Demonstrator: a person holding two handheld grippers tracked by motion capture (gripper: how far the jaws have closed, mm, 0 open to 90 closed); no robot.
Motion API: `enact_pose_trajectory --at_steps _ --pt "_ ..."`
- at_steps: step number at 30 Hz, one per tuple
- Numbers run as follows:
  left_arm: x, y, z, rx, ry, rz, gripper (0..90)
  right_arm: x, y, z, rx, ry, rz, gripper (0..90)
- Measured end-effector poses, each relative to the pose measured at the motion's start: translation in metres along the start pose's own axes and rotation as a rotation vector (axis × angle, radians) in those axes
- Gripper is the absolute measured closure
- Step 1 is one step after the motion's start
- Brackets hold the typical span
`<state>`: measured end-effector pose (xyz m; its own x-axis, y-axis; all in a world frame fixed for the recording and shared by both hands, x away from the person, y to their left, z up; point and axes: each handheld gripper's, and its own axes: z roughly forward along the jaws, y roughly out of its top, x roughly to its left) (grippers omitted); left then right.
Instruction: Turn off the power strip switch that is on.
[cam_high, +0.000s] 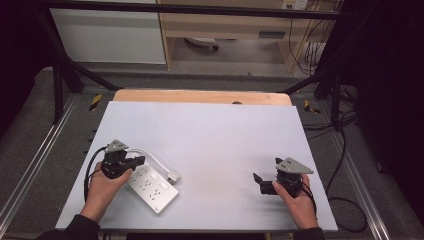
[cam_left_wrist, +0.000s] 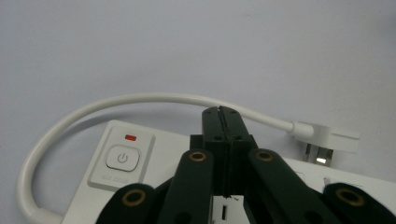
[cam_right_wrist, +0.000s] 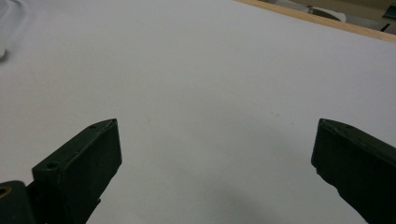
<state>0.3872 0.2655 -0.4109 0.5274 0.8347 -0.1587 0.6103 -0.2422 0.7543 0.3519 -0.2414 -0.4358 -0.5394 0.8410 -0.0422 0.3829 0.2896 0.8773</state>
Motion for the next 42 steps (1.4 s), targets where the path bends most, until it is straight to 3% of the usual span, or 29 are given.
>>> enact_pose_trajectory --at_steps 42 --pt "-0.0074 -0.0087 0.0081 0.057 -0.023 0.031 89.8 0.0 -0.0005 0.0002 0.007 -0.001 0.0 2.2"
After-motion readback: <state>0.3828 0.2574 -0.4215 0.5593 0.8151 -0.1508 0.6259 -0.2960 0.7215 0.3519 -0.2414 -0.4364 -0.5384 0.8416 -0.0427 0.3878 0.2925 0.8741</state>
